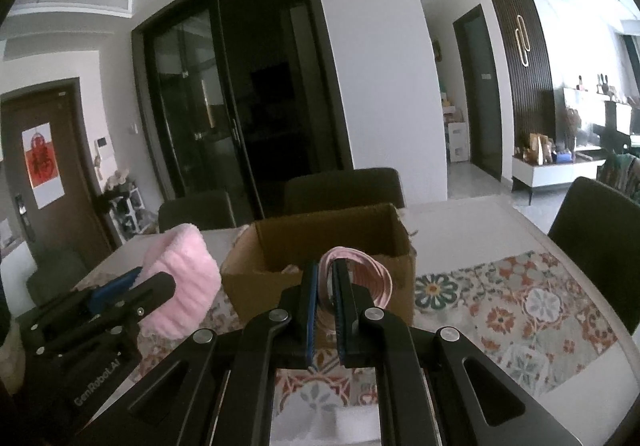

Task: Organize soft objects
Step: 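Lift the pink bowl and headband and carry them over the box, then lower both tools into the box and open them to release the items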

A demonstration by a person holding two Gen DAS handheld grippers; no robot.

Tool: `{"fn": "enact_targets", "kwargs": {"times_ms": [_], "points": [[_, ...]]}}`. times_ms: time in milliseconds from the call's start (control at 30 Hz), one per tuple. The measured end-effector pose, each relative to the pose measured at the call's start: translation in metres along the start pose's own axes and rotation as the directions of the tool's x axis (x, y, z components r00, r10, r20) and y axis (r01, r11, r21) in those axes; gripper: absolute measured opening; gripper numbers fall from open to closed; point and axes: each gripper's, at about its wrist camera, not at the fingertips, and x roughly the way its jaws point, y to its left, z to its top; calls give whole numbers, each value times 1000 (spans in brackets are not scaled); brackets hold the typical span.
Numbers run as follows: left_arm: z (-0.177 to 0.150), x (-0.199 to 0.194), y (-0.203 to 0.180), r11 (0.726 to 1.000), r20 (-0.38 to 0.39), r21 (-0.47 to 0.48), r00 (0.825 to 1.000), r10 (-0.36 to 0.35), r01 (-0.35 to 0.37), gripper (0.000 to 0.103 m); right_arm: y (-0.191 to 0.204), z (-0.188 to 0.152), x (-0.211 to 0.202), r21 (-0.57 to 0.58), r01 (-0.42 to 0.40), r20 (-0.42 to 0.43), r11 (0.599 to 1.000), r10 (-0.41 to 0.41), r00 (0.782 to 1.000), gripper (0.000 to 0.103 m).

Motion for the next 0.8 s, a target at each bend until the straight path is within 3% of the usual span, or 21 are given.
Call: {"fn": "enact_targets", "kwargs": {"times_ms": [800], "points": [[43,65,2,999,26,32,1000,17,-17,26,2,46,58,-53,-9,32,999,10,999,9]]}}
